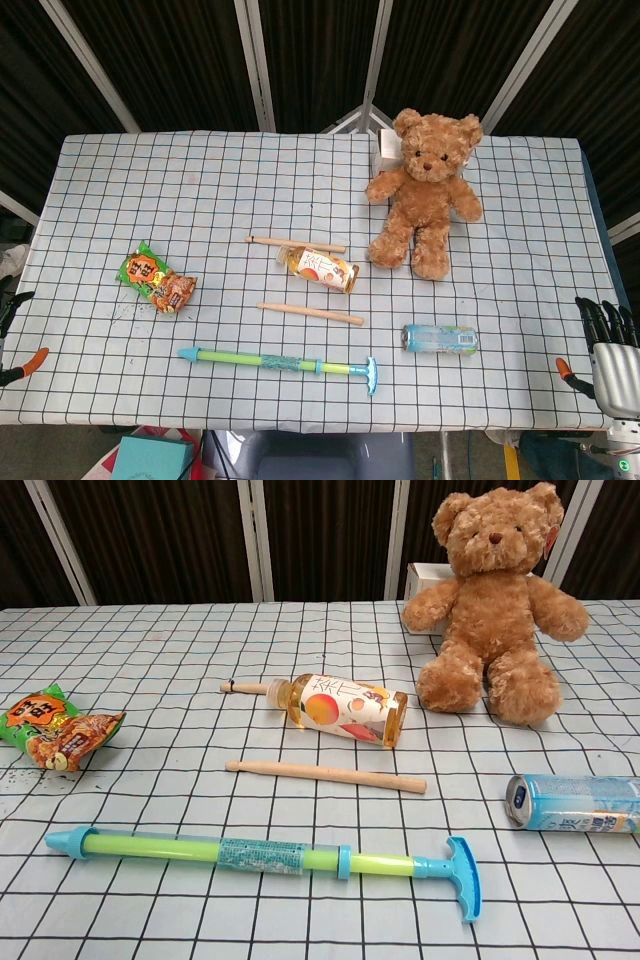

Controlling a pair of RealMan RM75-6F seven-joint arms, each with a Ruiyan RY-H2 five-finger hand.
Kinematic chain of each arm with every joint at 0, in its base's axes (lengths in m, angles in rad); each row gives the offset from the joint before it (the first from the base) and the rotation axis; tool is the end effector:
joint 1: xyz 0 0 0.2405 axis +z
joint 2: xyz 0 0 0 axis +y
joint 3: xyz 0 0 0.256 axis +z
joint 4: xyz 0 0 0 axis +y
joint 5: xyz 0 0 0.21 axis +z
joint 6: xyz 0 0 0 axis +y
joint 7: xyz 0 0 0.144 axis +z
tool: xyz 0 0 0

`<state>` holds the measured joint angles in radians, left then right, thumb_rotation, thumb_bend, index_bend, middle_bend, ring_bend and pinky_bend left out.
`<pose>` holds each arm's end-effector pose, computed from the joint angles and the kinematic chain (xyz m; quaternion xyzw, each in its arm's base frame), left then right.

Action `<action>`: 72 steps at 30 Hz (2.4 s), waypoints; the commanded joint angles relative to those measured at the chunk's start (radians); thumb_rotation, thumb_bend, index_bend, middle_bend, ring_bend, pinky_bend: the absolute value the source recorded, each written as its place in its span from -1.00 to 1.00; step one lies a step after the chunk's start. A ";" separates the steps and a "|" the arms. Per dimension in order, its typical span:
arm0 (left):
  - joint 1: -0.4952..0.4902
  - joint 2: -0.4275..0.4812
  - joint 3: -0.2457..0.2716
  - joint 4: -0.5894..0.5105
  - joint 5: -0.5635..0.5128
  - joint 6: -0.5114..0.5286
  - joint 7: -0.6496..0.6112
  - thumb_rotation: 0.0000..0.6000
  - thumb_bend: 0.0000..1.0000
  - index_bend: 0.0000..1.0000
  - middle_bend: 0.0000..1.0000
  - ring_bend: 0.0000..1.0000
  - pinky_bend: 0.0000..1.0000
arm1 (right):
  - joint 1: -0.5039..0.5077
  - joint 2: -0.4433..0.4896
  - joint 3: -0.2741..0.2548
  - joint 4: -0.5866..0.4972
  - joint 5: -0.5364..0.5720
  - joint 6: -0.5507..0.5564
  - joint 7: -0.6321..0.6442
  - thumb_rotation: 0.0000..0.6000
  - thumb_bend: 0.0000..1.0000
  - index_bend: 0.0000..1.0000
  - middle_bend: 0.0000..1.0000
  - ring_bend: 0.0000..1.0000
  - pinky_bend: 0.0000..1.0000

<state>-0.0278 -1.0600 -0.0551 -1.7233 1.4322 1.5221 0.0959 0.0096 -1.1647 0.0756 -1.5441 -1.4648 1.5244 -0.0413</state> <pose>-0.3096 0.1629 0.1765 -0.5650 -0.3944 -0.3583 0.6299 -0.3338 -0.1622 0.1618 0.5657 -0.3799 0.3604 0.6370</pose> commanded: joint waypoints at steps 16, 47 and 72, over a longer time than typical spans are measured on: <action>-0.007 -0.007 0.001 -0.003 -0.003 -0.013 0.019 1.00 -0.38 -0.65 -1.00 -1.00 -0.76 | -0.009 0.013 0.000 -0.019 0.011 0.002 0.031 1.00 -0.46 -0.98 -0.75 -0.91 -1.00; 0.002 0.003 -0.017 -0.003 -0.052 -0.011 -0.019 1.00 -0.38 -0.65 -1.00 -1.00 -0.76 | 0.443 -0.185 0.271 0.385 0.395 -0.722 0.668 1.00 -0.46 -0.79 -0.63 -0.73 -1.00; -0.009 -0.002 -0.034 0.000 -0.096 -0.029 0.007 1.00 -0.38 -0.65 -1.00 -1.00 -0.76 | 0.676 -0.380 0.350 0.691 0.624 -0.913 0.421 1.00 -0.46 -0.68 -0.55 -0.71 -1.00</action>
<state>-0.0366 -1.0621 -0.0891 -1.7237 1.3358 1.4928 0.1031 0.6727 -1.5331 0.4165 -0.8666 -0.8552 0.6204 0.3913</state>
